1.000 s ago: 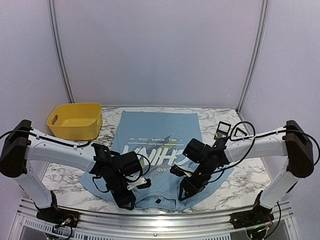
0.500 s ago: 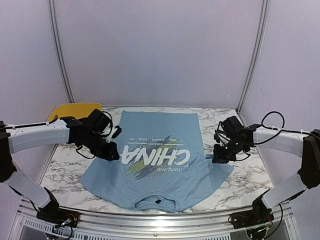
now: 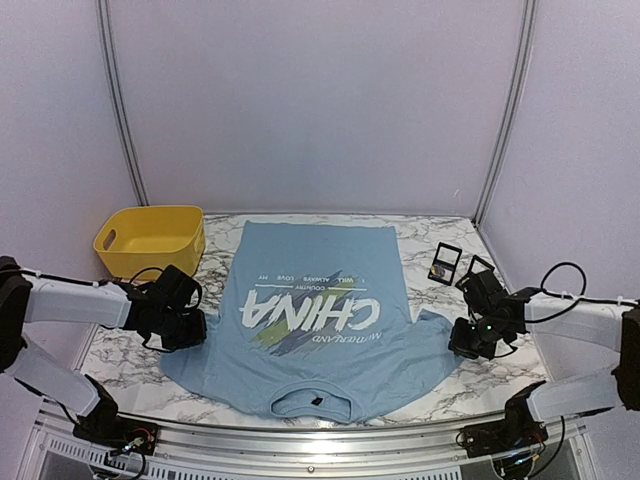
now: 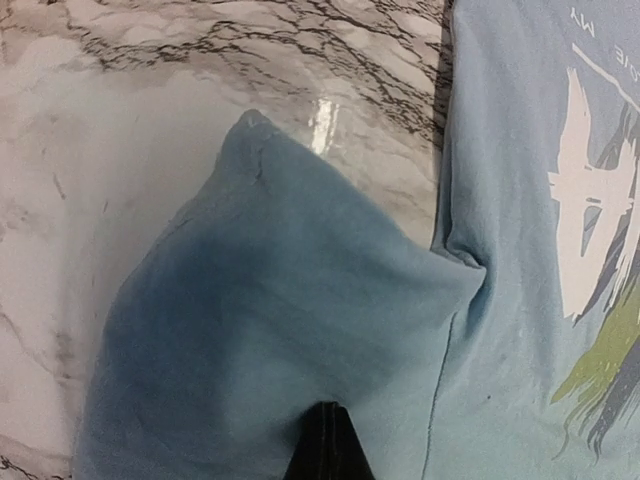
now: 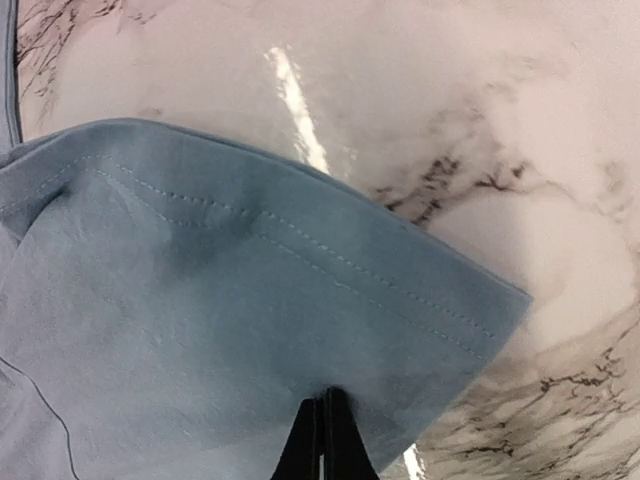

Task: Pin the brooch onto the clothing

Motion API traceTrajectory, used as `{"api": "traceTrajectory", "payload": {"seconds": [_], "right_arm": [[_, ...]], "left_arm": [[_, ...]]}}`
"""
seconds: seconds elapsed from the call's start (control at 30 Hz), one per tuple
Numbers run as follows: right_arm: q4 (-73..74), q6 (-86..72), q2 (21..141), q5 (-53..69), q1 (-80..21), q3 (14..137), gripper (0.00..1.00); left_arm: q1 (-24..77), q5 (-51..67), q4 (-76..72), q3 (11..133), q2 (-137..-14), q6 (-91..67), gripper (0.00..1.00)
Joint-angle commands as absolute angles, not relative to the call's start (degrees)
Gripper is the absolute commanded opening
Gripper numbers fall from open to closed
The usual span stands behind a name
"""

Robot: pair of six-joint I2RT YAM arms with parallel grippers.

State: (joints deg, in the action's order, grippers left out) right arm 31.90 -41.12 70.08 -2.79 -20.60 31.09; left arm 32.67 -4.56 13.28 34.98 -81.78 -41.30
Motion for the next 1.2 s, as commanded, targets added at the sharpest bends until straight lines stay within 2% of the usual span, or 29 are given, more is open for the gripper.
{"api": "traceTrajectory", "payload": {"seconds": [0.0, 0.2, 0.3, 0.4, 0.47, 0.6, 0.7, 1.17], "right_arm": [[38.6, -50.6, 63.2, -7.5, -20.0, 28.0, 0.00], [46.0, -54.2, 54.3, -10.3, -19.9, 29.6, 0.00], [44.3, -48.7, 54.5, -10.1, -19.9, 33.9, 0.00], [36.3, -39.2, 59.4, -3.7, -20.0, 39.9, 0.00], [33.3, -33.9, 64.9, 2.1, -20.1, 44.5, 0.00], [27.9, -26.0, 75.6, 11.8, -20.2, 49.7, 0.00], [27.3, -22.1, 82.8, 18.0, -20.5, 52.4, 0.00], [19.5, -25.5, 99.0, 8.7, -16.8, 51.3, 0.00]], "left_arm": [[33.0, -5.8, 16.1, 26.8, -76.5, -49.5, 0.00], [34.7, -4.3, 20.9, 23.6, -67.5, -52.6, 0.01], [34.7, -5.6, 22.8, 25.5, -64.0, -51.7, 0.09], [34.6, -10.2, 23.0, 31.1, -63.7, -46.1, 0.20], [34.1, -12.6, 22.9, 34.9, -65.8, -42.2, 0.22], [31.5, -12.6, 20.3, 38.1, -71.6, -38.6, 0.16], [30.5, -11.0, 17.7, 38.3, -75.7, -37.7, 0.16], [30.2, -10.8, 12.5, 34.2, -81.9, -40.2, 0.14]]}}
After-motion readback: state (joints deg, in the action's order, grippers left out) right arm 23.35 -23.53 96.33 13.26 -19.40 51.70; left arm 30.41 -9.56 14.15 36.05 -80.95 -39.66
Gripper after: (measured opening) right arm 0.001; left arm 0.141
